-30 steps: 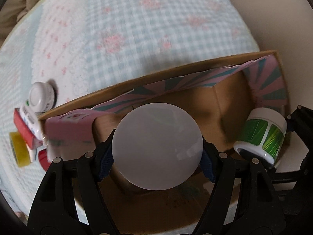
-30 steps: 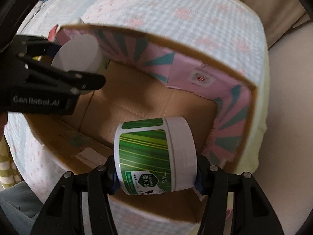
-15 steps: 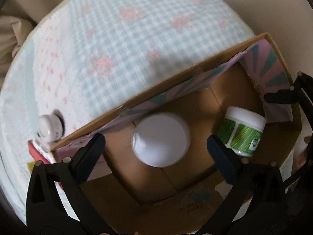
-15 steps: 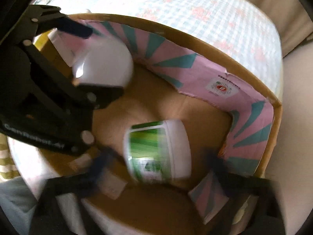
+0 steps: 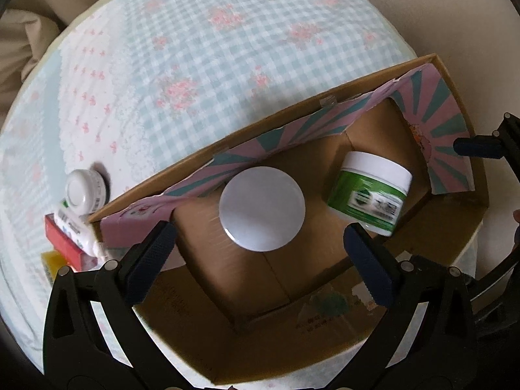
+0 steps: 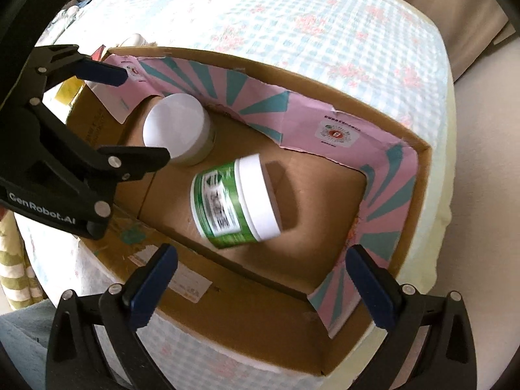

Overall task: Organize rigid objects
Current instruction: 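Open both tools to drop the lid and jar into the box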

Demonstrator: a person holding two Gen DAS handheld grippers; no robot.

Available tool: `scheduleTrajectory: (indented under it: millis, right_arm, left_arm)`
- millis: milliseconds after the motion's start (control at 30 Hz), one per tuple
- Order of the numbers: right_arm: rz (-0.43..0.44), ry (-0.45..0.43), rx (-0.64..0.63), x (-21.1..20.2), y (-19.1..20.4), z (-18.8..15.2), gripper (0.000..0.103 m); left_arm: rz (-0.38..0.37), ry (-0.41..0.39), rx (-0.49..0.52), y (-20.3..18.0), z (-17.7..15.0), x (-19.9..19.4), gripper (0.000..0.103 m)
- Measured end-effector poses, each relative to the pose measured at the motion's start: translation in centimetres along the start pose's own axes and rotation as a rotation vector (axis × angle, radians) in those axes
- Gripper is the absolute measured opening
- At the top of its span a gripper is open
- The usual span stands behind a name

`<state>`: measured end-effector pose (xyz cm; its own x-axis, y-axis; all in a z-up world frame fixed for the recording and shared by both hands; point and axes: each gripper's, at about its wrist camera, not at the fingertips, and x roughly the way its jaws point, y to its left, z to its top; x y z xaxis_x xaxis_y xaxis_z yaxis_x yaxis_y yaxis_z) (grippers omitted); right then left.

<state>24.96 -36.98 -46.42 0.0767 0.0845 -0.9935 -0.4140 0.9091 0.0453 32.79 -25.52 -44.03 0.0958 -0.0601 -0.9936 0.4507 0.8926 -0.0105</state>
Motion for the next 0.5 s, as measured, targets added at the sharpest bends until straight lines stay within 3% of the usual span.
scheduleTrajectory:
  millis: [233,500]
  right_arm:
    - [-0.119,-0.01,-0.067,-4.1,1.4,-0.8,0.103]
    - [-0.207,-0.084,-0.097,-11.4,5.0,-0.7,0.103]
  left_arm:
    - [0.011,-0.065,0.007,0.4,-1.2,-4.9,0.103]
    - [0.027,-0.222,-0.028,1.7,-5.4,-13.8,0.103]
